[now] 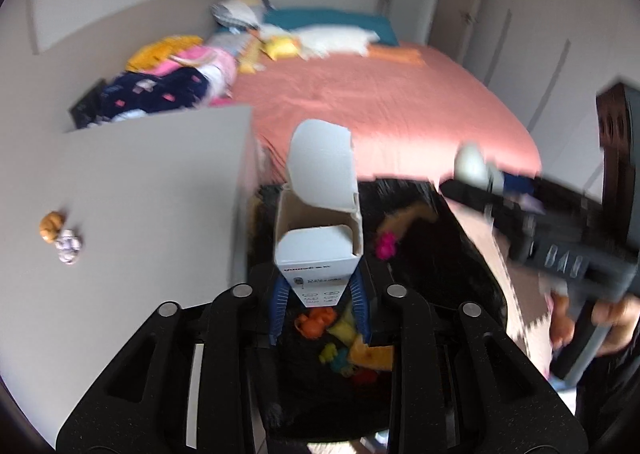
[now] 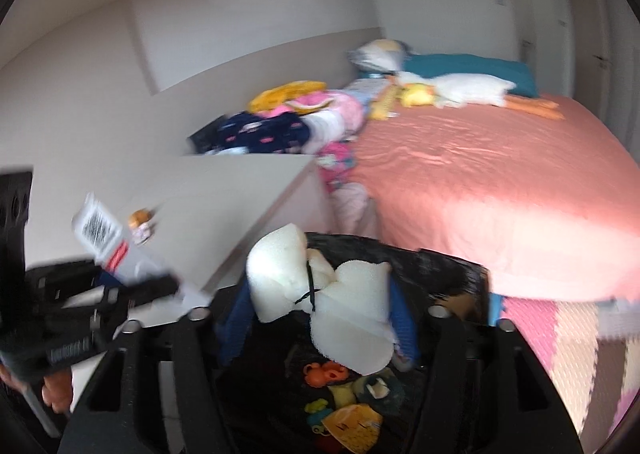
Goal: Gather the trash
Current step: 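Carry the thermometer box and foam figure over the black trash bag with both tools, then open both tools to drop the thermometer box and foam figure into the bag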
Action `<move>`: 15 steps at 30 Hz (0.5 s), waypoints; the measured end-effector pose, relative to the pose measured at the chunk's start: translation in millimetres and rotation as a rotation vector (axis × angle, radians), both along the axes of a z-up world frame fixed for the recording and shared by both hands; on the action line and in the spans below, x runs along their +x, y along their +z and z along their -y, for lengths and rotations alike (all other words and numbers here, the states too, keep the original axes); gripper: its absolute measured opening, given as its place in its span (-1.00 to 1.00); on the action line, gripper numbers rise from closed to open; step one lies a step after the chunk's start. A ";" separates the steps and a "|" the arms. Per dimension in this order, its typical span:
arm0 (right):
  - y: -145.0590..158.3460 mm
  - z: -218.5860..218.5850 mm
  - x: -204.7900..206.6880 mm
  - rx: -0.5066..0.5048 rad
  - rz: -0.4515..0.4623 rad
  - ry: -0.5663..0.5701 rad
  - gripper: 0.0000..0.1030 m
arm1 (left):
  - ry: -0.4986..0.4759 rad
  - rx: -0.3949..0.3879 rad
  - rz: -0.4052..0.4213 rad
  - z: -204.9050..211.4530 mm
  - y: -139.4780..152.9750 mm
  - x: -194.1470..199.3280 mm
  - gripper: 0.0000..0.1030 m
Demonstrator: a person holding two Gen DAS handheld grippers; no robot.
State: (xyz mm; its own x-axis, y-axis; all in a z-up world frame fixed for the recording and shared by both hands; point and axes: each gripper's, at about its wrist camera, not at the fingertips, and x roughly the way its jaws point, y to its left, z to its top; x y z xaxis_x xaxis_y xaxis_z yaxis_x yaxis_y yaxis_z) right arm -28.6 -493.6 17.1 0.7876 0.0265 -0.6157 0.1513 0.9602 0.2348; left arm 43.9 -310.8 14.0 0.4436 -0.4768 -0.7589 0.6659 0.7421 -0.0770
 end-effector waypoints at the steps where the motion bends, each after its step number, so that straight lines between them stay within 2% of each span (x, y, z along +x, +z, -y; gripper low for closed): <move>1: 0.9 5.5 -2.3 0.006 0.003 -0.039 0.63 | 0.001 0.020 0.013 2.1 -1.8 -1.1 0.71; 2: 1.1 9.0 -5.4 0.010 0.013 -0.067 0.72 | 0.015 0.027 0.056 1.9 -0.8 -4.3 0.88; 3: 2.5 15.5 -8.3 0.018 0.020 -0.103 0.74 | 0.024 0.029 0.106 0.5 1.1 -7.6 0.88; 4: 2.1 19.3 -9.0 0.025 0.019 -0.117 0.74 | 0.022 0.034 0.113 0.5 1.1 -8.5 0.88; 7: 1.6 30.1 -9.3 0.049 0.016 -0.149 0.74 | 0.035 0.028 0.104 -3.7 1.3 -4.3 0.88; 15: -1.8 30.4 -4.9 0.055 0.010 -0.138 0.74 | 0.055 0.037 0.105 -9.3 -3.9 -2.5 0.88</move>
